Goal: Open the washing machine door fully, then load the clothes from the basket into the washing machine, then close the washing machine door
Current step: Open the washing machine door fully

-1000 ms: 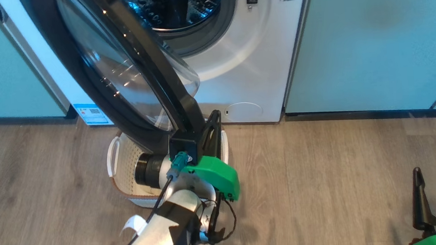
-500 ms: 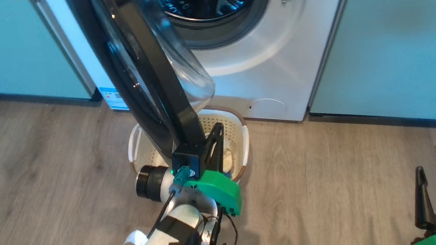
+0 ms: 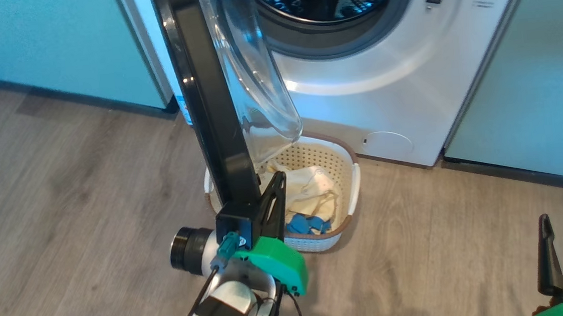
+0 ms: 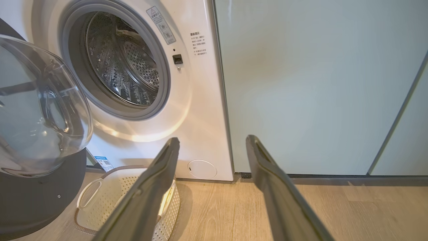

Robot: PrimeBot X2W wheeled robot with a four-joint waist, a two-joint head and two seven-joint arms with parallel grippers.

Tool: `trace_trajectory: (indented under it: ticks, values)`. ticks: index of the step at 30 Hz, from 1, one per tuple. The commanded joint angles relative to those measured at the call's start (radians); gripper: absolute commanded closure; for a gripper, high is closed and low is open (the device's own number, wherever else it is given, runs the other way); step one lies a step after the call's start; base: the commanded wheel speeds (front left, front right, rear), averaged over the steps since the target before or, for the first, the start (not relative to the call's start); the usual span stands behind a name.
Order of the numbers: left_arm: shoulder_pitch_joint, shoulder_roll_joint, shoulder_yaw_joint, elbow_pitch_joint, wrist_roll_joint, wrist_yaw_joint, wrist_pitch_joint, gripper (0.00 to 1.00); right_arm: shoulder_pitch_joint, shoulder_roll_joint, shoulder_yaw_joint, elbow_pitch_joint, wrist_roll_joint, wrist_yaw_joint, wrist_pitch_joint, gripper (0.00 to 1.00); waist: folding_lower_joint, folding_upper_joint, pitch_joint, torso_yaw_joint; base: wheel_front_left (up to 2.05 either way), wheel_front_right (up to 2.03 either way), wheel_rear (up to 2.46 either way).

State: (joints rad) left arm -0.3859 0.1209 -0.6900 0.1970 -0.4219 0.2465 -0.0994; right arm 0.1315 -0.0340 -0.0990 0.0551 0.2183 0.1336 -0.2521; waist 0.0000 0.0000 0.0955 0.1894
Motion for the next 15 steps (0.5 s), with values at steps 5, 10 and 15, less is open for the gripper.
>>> trace_trajectory:
  ticks: [5,10,15]
  values:
    - [0.003,0.045,0.050,-0.042,0.014,0.082,-0.007,1.00,-0.039,-0.016,0.021,-0.030,-0.007,-0.003,-0.008,0.00,0.0000,0.0000,0.001,0.043,0.00,0.00,0.00]
    - [0.029,0.065,0.068,-0.045,0.011,0.104,-0.020,1.00,-0.040,-0.016,0.022,-0.031,-0.017,-0.003,-0.005,0.00,0.0000,0.0000,-0.007,0.068,0.00,0.00,0.00]
    - [0.052,0.092,0.095,-0.048,0.004,0.126,-0.030,1.00,-0.032,-0.016,0.014,-0.034,-0.020,-0.003,-0.002,0.00,0.0000,0.0000,-0.017,0.087,0.00,0.00,0.00]
